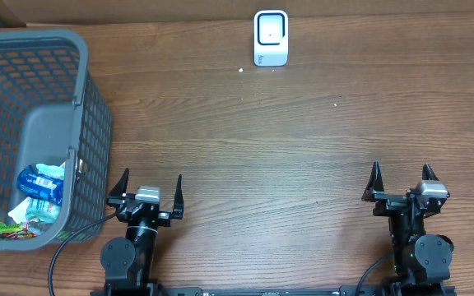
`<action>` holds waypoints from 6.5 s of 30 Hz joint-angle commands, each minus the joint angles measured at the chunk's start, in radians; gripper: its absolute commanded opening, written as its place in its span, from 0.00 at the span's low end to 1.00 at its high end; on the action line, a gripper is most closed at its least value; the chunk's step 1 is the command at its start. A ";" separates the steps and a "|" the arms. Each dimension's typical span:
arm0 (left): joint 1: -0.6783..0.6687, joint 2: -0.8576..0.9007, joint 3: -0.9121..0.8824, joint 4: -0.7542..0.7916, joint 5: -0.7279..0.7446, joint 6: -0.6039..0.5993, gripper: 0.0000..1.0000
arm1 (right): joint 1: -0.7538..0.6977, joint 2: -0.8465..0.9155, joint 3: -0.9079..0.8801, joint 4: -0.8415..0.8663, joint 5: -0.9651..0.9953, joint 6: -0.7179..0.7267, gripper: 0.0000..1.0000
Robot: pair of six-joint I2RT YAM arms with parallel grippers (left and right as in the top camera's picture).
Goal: Scan the item barcode
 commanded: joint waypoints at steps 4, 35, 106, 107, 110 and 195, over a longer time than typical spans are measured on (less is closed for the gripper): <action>0.006 -0.003 -0.005 -0.002 -0.014 0.001 1.00 | 0.004 -0.008 -0.010 0.007 0.010 0.004 1.00; 0.006 -0.003 -0.005 0.000 -0.011 0.002 1.00 | 0.004 -0.008 -0.010 0.007 0.010 0.004 1.00; 0.006 0.996 1.551 -0.848 0.153 0.039 1.00 | 0.004 0.831 1.224 -0.695 -0.332 -0.057 1.00; 0.006 1.066 1.652 -0.939 0.161 0.038 1.00 | 0.004 0.876 1.285 -0.749 -0.348 -0.056 1.00; 0.006 1.212 1.825 -1.111 0.221 0.033 1.00 | 0.004 0.978 1.416 -0.862 -0.405 -0.056 1.00; 0.756 1.680 1.626 -1.167 -0.029 -0.553 0.04 | 0.004 1.276 1.493 -1.048 -0.619 -0.053 1.00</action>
